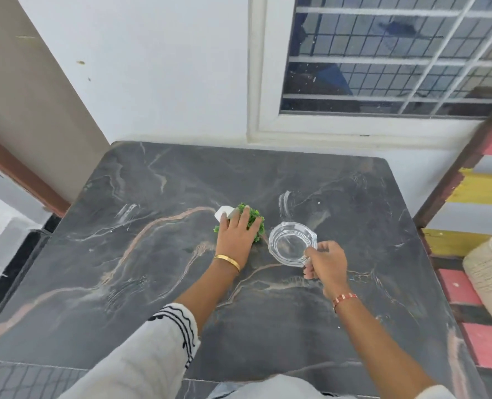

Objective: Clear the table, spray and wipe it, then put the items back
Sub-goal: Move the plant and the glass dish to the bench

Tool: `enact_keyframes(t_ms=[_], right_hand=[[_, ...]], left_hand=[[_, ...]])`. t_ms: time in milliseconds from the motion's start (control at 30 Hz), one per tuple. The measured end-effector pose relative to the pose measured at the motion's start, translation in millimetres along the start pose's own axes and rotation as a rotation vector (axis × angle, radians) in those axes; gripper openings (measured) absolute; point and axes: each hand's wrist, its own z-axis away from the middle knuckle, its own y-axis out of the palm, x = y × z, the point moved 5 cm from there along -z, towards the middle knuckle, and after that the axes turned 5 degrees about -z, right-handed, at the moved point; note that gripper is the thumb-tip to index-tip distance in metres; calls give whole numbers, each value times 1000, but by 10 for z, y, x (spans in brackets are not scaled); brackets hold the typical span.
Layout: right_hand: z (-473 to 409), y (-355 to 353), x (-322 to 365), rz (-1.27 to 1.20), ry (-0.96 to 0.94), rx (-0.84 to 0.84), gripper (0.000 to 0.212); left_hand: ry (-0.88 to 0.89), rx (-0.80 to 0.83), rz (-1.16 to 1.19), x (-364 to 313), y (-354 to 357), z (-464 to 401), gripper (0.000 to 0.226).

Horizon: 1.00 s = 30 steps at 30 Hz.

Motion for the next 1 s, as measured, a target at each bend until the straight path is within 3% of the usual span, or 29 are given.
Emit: enact_keyframes(t_ms=[100, 167, 333, 400, 533, 633, 833, 1000], right_hand=[[69, 12, -9, -17, 8, -34, 21], [114, 7, -25, -34, 15, -42, 21], [211, -15, -82, -41, 18, -45, 24], [241, -20, -98, -47, 22, -34, 26], [266, -39, -105, -55, 13, -23, 25], [270, -39, -88, -46, -1, -17, 23], [246, -37, -60, -45, 0, -3, 24], [226, -64, -51, -51, 7, -13, 25]], left_hand=[[34, -61, -106, 25, 1, -82, 53], [38, -71, -49, 28, -35, -96, 46], [86, -103, 133, 47, -58, -165, 18], [28, -141, 354, 151, -82, -163, 13], [-268, -235, 749, 428, -287, -37, 19], [-439, -189, 880, 510, -257, 83, 20], [-451, -175, 1011, 396, -89, 279, 23], [-352, -117, 1195, 232, 52, 424, 73]])
